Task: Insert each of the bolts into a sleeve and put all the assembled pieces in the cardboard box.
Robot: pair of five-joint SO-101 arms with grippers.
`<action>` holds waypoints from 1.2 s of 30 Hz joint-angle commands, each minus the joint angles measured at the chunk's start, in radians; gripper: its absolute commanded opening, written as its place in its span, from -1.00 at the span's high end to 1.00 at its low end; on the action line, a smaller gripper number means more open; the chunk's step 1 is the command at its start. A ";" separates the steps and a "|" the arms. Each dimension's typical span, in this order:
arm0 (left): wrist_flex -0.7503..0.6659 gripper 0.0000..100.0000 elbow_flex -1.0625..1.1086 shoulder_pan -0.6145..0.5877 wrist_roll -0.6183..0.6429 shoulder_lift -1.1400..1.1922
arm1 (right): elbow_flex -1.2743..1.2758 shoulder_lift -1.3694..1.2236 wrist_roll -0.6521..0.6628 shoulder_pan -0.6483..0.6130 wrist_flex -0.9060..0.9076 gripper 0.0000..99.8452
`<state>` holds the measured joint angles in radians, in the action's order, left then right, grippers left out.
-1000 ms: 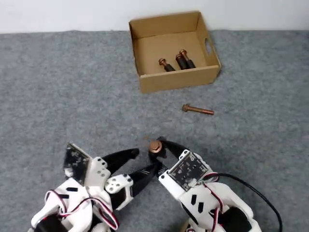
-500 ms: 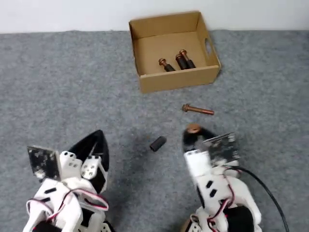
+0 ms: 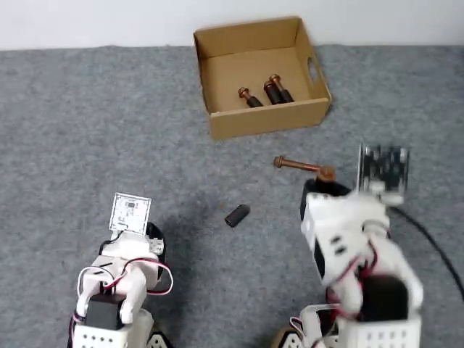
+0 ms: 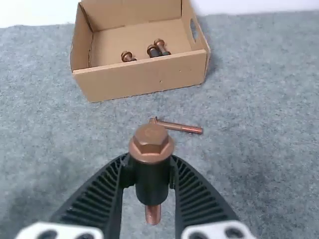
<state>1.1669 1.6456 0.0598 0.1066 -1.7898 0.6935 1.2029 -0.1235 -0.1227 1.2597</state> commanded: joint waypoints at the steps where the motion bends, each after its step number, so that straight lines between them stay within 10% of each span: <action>1: -0.083 0.99 0.041 -0.040 -0.005 -0.006 | -0.198 -0.209 -0.012 0.012 -0.082 0.98; 20: -0.058 0.99 0.039 -0.092 -0.003 -0.008 | -0.646 -1.070 0.009 0.004 -0.789 0.98; 36: -0.066 0.99 0.039 -0.086 -0.003 -0.003 | -0.957 -1.676 0.339 -0.143 -0.946 0.98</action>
<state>1.1239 1.6886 -0.0276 0.1036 -1.7883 -0.1473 -0.4388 0.1542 -0.2486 0.3406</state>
